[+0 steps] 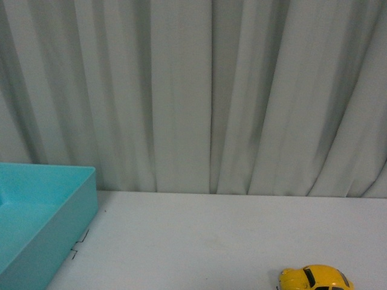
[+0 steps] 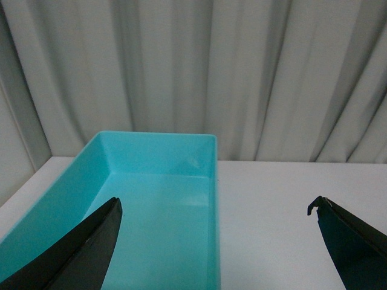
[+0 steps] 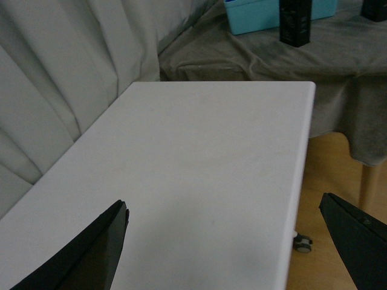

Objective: Wind up and store yellow beetle toy

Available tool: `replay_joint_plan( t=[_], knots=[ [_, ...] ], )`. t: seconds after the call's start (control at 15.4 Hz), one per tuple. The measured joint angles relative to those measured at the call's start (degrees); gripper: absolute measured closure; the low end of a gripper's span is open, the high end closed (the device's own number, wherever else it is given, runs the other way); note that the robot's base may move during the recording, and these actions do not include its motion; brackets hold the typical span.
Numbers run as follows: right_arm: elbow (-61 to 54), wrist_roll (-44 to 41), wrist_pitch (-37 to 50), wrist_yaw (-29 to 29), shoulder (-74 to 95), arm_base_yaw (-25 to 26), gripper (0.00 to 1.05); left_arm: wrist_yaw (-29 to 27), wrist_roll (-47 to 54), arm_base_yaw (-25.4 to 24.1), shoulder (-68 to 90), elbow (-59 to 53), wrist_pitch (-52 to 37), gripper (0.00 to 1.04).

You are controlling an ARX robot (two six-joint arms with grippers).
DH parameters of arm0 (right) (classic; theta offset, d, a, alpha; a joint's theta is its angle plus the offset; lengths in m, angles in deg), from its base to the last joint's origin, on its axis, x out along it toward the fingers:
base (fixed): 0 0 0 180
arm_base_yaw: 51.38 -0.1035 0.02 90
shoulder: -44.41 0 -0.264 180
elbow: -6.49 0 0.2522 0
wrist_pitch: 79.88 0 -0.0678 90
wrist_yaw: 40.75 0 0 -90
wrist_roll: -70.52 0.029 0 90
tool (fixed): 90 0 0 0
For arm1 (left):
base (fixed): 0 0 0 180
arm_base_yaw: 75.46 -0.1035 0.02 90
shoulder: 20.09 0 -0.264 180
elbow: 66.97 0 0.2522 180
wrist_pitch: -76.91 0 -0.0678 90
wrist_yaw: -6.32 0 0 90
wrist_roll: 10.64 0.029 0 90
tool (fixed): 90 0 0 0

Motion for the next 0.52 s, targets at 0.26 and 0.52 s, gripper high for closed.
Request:
replay_joint_plan(
  t=[0.26, 0.52],
  knots=[
    [16.2, -19.12, 41.77, 31.1, 39.15, 21.05, 0.06, 0.11, 0.0, 0.09, 0.0, 0.0, 0.0, 0.07],
    [49.44, -36.33, 37.94, 59.6, 72.26, 13.92, 0.06, 0.13, 0.02, 0.09, 0.0, 0.0, 0.0, 0.07]
  ],
)
